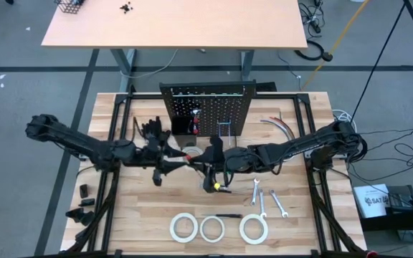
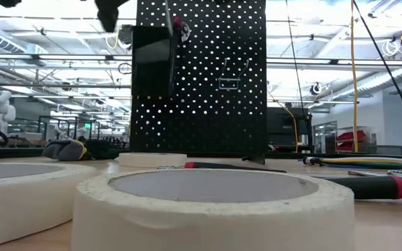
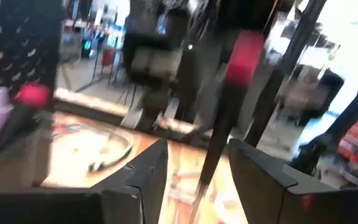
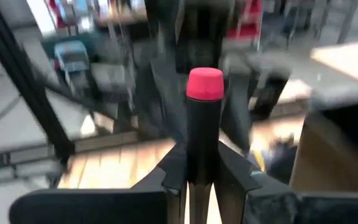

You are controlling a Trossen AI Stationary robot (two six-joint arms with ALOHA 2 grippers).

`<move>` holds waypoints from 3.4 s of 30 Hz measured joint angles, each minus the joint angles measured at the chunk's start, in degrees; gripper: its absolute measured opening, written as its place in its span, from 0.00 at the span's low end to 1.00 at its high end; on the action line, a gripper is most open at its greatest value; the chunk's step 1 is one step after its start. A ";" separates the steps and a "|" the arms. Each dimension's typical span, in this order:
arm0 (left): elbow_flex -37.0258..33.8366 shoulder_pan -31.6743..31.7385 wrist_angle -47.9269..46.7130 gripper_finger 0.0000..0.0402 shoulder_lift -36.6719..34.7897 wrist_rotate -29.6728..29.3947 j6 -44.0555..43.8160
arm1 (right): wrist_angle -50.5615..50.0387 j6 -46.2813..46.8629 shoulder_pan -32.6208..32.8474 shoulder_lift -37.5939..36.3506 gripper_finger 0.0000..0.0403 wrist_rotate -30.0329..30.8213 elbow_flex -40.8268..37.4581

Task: Hang tools onto peg board
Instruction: Put the black nut driver into the black bin on the peg board

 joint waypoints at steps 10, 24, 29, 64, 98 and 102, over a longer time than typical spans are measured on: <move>-0.11 -0.11 -24.20 0.44 -17.64 -4.59 -5.81 | 9.74 -14.08 -3.35 0.00 0.11 6.85 4.83; -0.11 -0.11 -23.85 0.44 -18.07 -4.63 -6.06 | 20.92 -25.26 -8.28 6.53 0.11 9.07 4.64; -0.11 -0.11 -24.06 0.44 -18.06 -4.61 -5.87 | 23.12 -26.34 -8.34 5.00 0.11 9.37 4.77; -0.07 -0.11 -24.22 0.44 -17.85 -4.94 -5.86 | 9.39 -18.68 -10.01 5.47 0.61 9.08 6.62; 11.34 20.50 -33.92 0.00 -7.75 -3.13 7.64 | -7.95 -7.04 7.63 -1.45 0.00 13.78 6.65; 13.73 23.40 -31.72 0.00 -3.37 1.41 10.15 | -7.94 -7.02 7.79 -1.45 0.00 13.75 6.65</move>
